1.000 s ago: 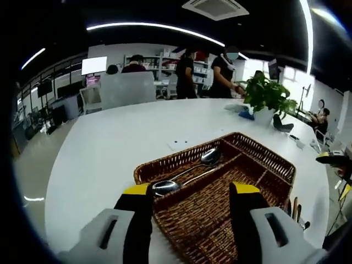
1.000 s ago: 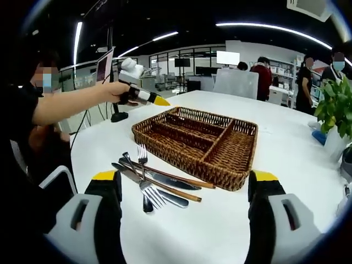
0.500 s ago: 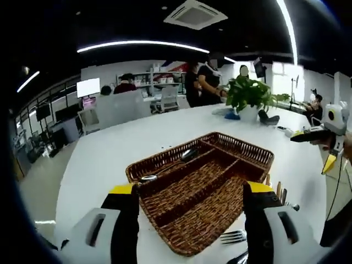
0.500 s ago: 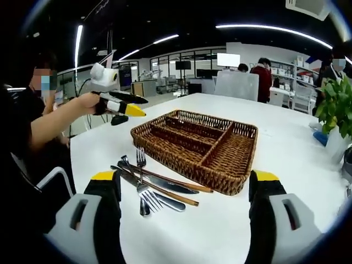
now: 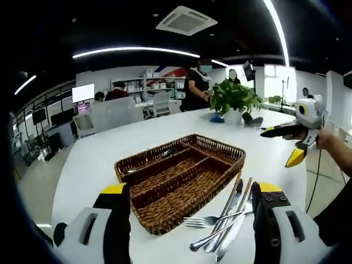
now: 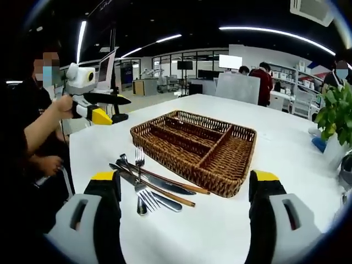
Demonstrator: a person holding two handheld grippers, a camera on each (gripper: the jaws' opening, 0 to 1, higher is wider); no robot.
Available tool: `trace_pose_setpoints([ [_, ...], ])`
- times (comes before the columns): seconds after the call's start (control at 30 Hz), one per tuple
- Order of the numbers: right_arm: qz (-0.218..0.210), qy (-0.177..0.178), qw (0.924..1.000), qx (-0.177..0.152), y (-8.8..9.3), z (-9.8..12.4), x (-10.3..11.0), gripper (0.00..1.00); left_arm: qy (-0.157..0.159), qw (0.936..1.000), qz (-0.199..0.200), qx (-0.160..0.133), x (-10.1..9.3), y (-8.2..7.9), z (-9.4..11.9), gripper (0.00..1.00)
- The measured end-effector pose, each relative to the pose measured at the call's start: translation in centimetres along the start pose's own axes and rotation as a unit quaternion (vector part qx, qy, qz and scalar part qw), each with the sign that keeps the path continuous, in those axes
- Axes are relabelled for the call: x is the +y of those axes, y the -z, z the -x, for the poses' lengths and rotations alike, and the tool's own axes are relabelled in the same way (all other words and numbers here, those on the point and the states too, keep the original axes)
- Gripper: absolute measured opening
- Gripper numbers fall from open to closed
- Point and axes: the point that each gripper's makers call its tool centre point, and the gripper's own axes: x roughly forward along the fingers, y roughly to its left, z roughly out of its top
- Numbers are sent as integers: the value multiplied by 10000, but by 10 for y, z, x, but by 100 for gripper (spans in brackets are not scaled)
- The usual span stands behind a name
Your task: Arrange the knives, forks, and spoons in their matching storage slots by inserting each utensil handle-first until every utensil is classified and aligned in the correct compartment
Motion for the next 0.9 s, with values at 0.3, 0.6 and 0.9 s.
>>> trace_pose_setpoints([
  [0.3, 148, -33, 9999, -17, -2, 2, 3, 100, 20, 9999, 150, -66, -28, 9, 15, 99],
  [0.6, 213, 37, 9998, -10, 2, 6, 0, 100, 6, 9999, 78, -107, -38, 10, 27, 99],
  [0.9, 194, 25, 9998, -12, 2, 6, 0, 100, 41, 9999, 103, -56, -39, 15, 25, 99],
])
